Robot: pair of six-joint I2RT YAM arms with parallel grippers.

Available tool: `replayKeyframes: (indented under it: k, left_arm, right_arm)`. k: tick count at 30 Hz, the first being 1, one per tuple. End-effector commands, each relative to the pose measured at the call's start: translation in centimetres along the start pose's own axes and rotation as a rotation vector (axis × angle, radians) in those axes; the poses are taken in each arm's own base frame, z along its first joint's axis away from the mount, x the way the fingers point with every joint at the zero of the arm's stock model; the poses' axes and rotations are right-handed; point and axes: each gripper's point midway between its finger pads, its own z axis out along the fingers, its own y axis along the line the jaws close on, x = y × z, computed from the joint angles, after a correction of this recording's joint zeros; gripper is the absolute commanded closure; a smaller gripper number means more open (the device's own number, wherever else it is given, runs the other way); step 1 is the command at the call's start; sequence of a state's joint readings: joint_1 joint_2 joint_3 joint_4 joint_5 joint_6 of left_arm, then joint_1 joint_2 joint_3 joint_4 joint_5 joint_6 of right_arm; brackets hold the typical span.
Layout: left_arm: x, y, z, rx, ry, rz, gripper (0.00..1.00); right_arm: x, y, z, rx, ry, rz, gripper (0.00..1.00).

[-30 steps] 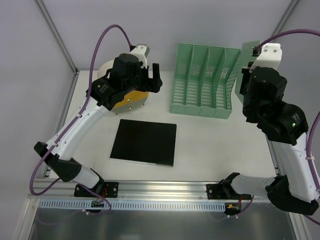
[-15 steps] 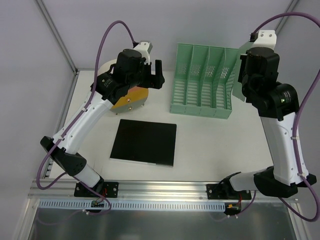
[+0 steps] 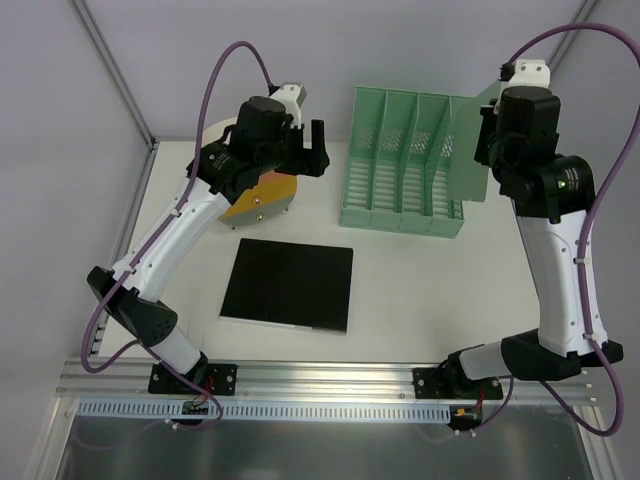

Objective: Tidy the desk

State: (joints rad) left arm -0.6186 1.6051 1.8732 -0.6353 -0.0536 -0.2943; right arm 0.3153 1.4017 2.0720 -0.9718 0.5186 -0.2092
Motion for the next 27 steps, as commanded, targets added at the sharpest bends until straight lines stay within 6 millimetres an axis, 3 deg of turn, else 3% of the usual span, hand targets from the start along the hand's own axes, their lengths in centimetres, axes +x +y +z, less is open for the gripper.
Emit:
replayKeyframes:
  k: [1, 27]
  left_arm:
    - [-1.3, -0.3, -0.2, 0.035, -0.035, 0.008, 0.17]
    - [-1.1, 1.0, 1.4, 0.038, -0.012, -0.01, 0.17]
  right_arm:
    - [-1.3, 0.2, 0.5, -0.019, -0.04, 0.042, 0.99]
    - [3.3, 1.8, 7.9, -0.035, 0.11, 0.031, 0.99]
